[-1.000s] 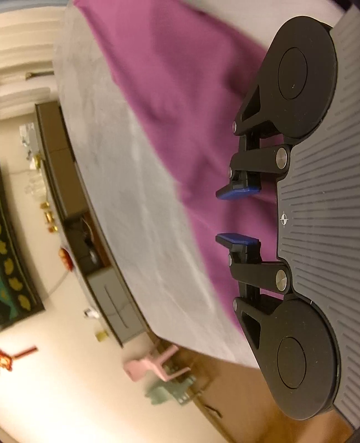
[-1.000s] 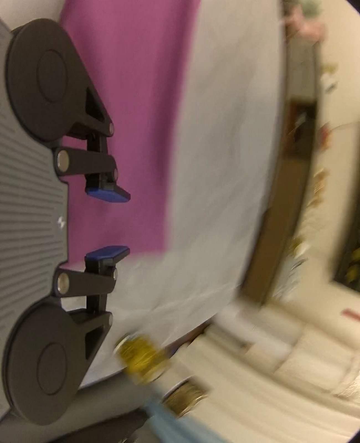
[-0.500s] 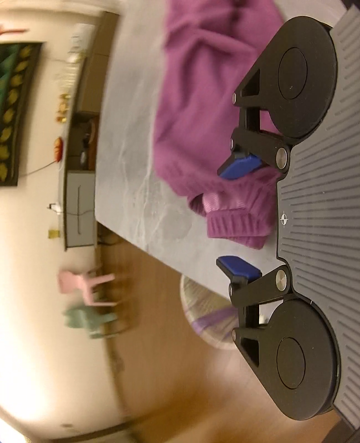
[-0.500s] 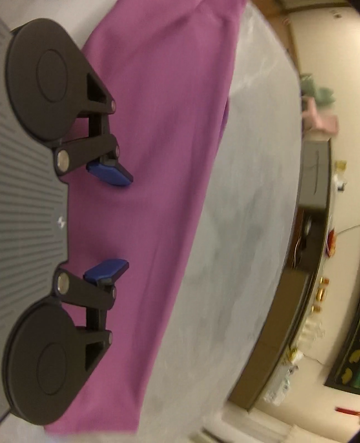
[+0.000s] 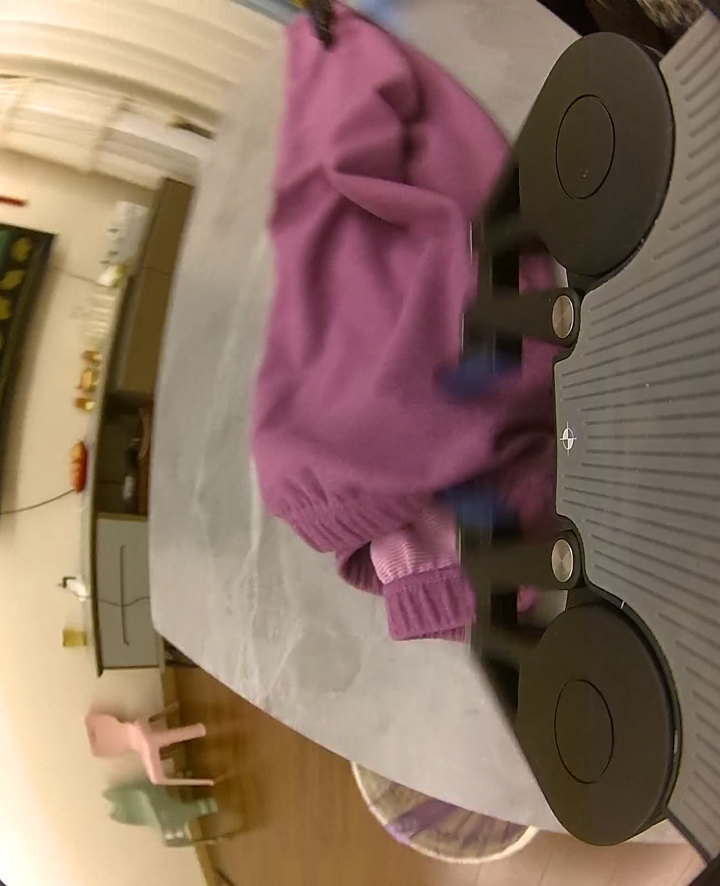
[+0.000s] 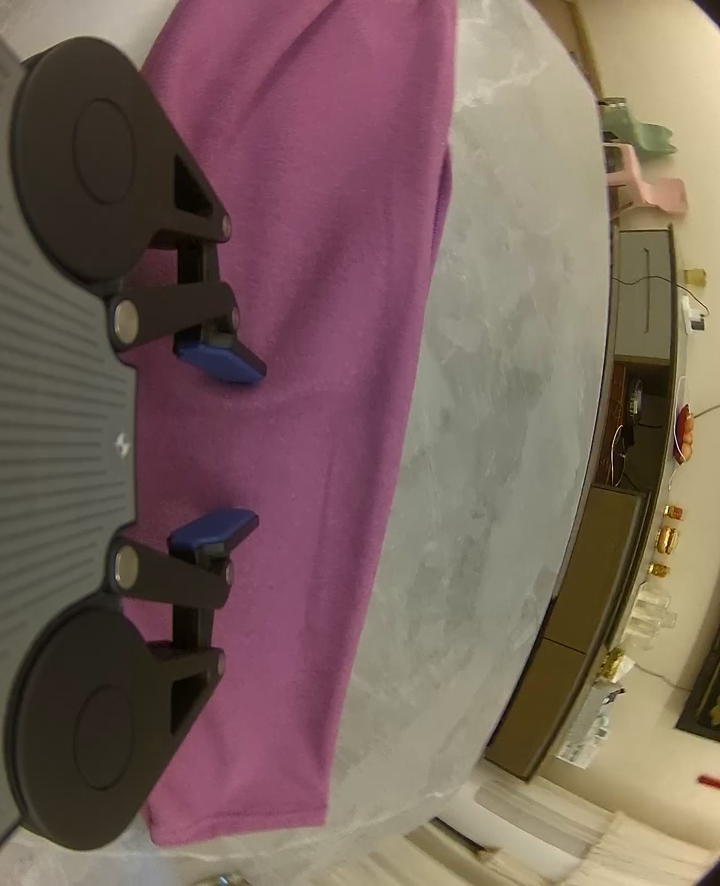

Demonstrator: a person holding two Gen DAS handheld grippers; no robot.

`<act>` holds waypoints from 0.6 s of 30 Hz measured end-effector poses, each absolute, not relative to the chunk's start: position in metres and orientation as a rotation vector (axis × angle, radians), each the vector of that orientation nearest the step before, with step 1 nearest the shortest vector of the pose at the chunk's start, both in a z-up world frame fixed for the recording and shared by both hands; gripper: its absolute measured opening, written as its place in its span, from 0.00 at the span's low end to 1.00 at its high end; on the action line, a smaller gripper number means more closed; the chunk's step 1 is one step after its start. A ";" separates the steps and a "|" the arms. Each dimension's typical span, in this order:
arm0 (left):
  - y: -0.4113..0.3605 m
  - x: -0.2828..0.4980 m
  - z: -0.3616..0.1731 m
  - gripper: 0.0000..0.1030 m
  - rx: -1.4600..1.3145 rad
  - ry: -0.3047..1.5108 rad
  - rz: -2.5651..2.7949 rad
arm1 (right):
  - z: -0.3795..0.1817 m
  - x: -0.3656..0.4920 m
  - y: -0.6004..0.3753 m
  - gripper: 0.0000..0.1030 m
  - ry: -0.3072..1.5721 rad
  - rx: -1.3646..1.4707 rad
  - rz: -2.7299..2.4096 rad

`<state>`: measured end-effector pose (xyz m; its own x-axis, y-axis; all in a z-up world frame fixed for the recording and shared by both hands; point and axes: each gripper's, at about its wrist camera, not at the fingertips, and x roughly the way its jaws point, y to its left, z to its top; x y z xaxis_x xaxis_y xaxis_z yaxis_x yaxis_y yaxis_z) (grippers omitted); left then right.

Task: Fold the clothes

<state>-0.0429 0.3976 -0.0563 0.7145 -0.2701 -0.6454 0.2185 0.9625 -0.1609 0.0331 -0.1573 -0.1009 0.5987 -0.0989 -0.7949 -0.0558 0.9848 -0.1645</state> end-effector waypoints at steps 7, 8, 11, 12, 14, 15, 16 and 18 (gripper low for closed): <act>0.480 -0.041 -0.037 0.00 -0.516 0.611 -0.290 | -0.098 0.032 -0.158 0.53 0.940 -0.244 -0.009; 0.482 -0.041 -0.044 0.00 -0.526 0.644 -0.305 | -0.098 0.033 -0.162 0.55 0.942 -0.225 -0.004; 0.485 -0.040 -0.067 0.00 -0.519 0.757 -0.327 | -0.099 0.034 -0.172 0.58 0.945 -0.161 0.003; 0.486 -0.042 -0.074 0.00 -0.519 0.778 -0.324 | -0.099 0.034 -0.175 0.60 0.948 -0.142 0.005; 0.489 -0.047 -0.080 0.00 -0.538 0.777 -0.335 | -0.099 0.034 -0.179 0.64 0.957 -0.111 0.006; 0.489 -0.050 -0.079 0.01 -0.539 0.766 -0.334 | -0.097 0.033 -0.178 0.64 0.959 -0.107 0.000; 0.488 -0.051 -0.076 0.07 -0.530 0.756 -0.329 | -0.092 0.031 -0.173 0.62 0.957 -0.119 -0.014; 0.486 -0.053 -0.069 0.27 -0.506 0.736 -0.320 | -0.081 0.026 -0.160 0.43 0.939 -0.143 -0.032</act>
